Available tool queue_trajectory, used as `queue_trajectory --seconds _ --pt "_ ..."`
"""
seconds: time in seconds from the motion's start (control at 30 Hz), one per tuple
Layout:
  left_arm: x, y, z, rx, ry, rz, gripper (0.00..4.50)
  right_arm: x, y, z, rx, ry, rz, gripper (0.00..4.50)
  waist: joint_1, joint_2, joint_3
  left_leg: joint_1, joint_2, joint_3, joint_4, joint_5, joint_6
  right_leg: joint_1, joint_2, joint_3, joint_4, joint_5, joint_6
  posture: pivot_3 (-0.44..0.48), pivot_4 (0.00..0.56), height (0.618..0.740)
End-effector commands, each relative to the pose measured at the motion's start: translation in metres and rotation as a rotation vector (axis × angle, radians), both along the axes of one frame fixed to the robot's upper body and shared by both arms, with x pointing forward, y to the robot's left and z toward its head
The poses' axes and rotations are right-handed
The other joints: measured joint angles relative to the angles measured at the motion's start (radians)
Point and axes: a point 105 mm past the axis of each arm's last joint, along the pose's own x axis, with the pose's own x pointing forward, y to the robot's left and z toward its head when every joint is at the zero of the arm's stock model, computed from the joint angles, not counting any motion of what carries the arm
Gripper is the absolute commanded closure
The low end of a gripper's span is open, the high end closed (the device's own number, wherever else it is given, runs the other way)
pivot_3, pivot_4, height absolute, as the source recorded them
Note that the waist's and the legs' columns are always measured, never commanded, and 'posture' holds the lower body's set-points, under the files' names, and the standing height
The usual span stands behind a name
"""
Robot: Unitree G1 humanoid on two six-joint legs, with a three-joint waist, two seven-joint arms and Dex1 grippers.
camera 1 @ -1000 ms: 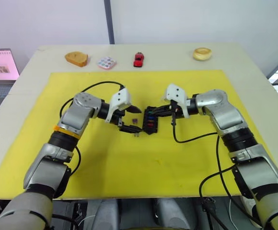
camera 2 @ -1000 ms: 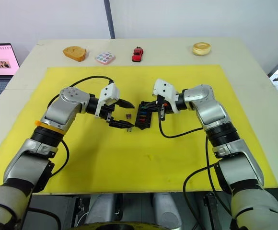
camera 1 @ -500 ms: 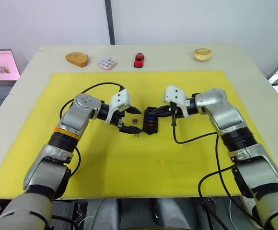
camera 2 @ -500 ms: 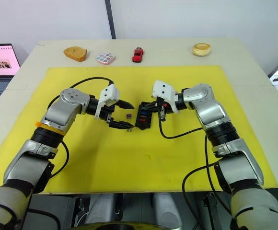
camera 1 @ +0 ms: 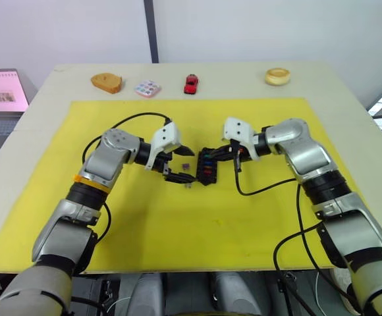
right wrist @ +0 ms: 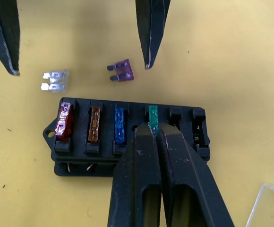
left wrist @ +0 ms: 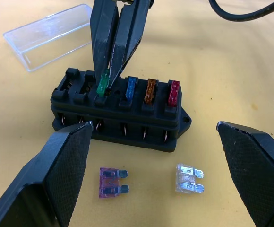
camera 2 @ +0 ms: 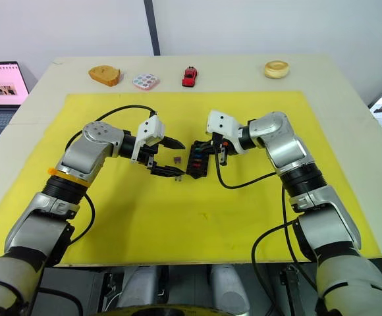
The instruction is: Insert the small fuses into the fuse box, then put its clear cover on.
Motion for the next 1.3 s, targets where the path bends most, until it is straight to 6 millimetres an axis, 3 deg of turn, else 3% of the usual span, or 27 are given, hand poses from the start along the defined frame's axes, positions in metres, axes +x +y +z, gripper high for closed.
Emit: queue_trajectory --seconds 0.03,0.17,0.27,0.37,0.83,1.3 --pt "0.000 0.000 0.008 -0.011 -0.033 -0.003 0.08 -0.009 -0.007 -0.040 -0.097 0.127 -0.021 4.50 0.000 0.000 0.000 0.001 0.000 0.000 0.000 0.000 0.000 0.001 0.000 0.000 0.000 0.000 0.000 0.000 0.150 0.740" --pt "0.000 0.000 0.007 -0.010 -0.033 -0.001 0.08 -0.009 -0.004 -0.034 -0.070 0.117 -0.007 4.50 0.000 0.000 0.000 0.005 0.000 0.000 -0.002 0.000 0.000 0.005 0.000 0.000 -0.002 0.000 0.000 0.000 0.150 0.740" --pt "0.000 0.000 0.008 -0.009 -0.033 0.000 0.00 -0.009 -0.002 -0.029 -0.055 0.100 0.002 3.57 0.000 0.000 0.000 0.005 0.000 0.000 -0.002 0.000 0.000 0.005 0.000 0.000 -0.002 0.000 0.000 0.000 0.150 0.740" --pt "0.000 0.001 0.008 -0.009 -0.035 0.001 0.00 -0.007 0.000 -0.022 -0.039 0.069 -0.003 2.13 0.000 0.000 0.000 0.005 0.000 0.000 -0.002 0.000 0.000 0.005 0.000 0.000 -0.002 0.000 0.000 0.000 0.150 0.740" --pt "0.004 0.000 0.008 -0.014 -0.049 0.017 0.00 0.000 0.005 0.021 0.069 0.005 -0.009 2.13 -0.001 0.000 0.001 0.003 0.000 0.000 -0.003 -0.001 0.001 0.003 0.000 0.000 -0.003 0.000 0.000 0.000 0.150 0.740" --pt "0.005 0.001 0.007 -0.009 -0.051 0.026 0.00 -0.007 0.008 0.049 0.117 -0.014 0.018 2.13 0.001 0.001 0.001 -0.011 0.000 0.000 0.000 0.000 0.001 -0.011 0.000 0.000 -0.001 0.000 0.000 0.000 0.150 0.740"
